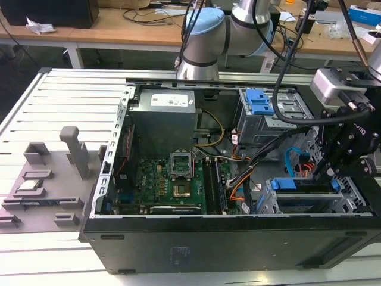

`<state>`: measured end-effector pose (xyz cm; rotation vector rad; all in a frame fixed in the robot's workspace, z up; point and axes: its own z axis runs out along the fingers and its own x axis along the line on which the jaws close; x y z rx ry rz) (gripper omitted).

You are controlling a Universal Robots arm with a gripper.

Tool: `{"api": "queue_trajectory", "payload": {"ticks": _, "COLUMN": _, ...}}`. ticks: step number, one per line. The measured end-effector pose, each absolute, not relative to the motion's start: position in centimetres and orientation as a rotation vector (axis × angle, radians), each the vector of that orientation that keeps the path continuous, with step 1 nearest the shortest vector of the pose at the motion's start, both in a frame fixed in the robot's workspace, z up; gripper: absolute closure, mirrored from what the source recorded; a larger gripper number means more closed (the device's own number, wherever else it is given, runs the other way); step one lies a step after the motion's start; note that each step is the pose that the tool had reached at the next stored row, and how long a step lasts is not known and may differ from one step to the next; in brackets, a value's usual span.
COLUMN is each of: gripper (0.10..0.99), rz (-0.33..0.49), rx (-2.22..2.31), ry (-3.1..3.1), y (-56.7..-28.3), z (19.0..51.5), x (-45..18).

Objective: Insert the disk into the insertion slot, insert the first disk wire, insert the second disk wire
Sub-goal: 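Insert the first disk wire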

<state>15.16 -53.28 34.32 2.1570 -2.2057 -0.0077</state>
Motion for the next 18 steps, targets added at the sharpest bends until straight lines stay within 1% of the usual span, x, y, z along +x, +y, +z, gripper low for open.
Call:
{"api": "queue_trajectory", "payload": {"ticks": 11, "gripper": 0.918, "rz": -0.007, "rx": 2.157, "ry": -2.205, "y": -53.3, "z": 33.6, "x": 15.2}}
{"api": "queue_trajectory", "payload": {"ticks": 13, "gripper": 0.906, "rz": -0.008, "rx": 2.157, "ry": -2.206, "y": -53.3, "z": 33.6, "x": 15.2}}
{"api": "queue_trajectory", "payload": {"ticks": 14, "gripper": 0.843, "rz": -0.007, "rx": 2.157, "ry": -2.205, "y": -53.3, "z": 33.8, "x": 15.2}}
{"api": "queue_trajectory", "payload": {"ticks": 18, "gripper": 0.843, "rz": -0.007, "rx": 2.157, "ry": -2.205, "y": -53.0, "z": 35.1, "x": 15.1}}
